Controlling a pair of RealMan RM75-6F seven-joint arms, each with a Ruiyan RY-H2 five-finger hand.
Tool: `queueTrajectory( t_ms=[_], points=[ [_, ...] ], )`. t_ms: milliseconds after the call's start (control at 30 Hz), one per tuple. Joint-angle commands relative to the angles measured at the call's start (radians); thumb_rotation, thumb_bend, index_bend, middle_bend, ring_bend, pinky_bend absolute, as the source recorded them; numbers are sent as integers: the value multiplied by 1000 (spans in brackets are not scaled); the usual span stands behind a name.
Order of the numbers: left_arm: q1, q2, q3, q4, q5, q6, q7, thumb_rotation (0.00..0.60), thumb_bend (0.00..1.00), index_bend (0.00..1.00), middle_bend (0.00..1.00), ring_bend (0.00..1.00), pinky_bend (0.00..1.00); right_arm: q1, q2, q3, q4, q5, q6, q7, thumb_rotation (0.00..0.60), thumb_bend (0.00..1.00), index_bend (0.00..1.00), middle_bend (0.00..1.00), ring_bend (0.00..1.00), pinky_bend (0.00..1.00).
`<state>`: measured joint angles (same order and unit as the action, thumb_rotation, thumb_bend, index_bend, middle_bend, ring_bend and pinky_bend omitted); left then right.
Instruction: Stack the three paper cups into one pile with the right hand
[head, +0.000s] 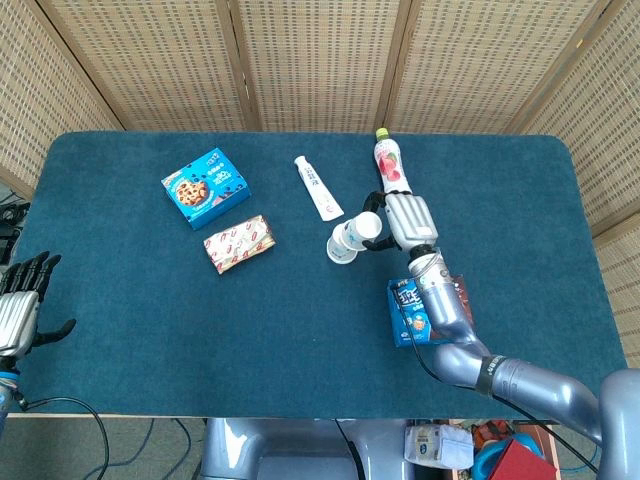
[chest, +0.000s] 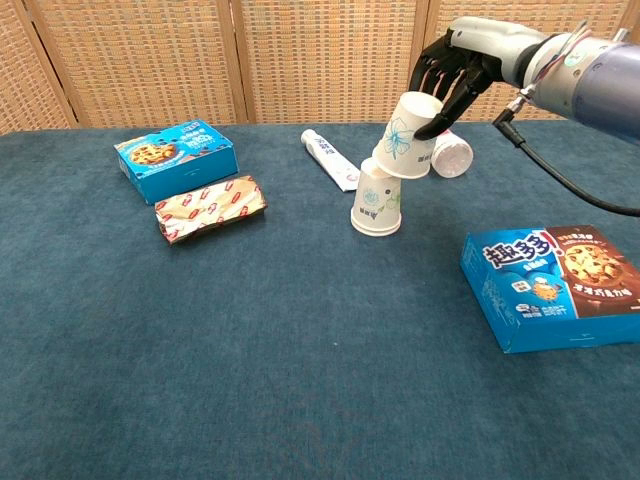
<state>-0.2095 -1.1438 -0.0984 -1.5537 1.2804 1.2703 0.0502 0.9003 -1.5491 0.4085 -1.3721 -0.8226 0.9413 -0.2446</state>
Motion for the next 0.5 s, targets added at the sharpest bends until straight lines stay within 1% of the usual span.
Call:
queueTrajectory(
  t_ms=[33,233,500],
  points=[
    [-1,-1,0,1,-2,-2,2,600,258,0,0,0,0,15,-20,3,18,23,-2,-14,600,337,497,553,394,348],
    [-3,-4,-1,3,-9,-7,6,600,258,0,0,0,0,45,-29,8,20,68,-13,-53,600,337,497,545,393,348],
    [-6,-5,1,4,-9,-10,10,600,258,0,0,0,0,68,-43,6,37,92,-12,-77,600,337,498,538,393,348]
  ],
)
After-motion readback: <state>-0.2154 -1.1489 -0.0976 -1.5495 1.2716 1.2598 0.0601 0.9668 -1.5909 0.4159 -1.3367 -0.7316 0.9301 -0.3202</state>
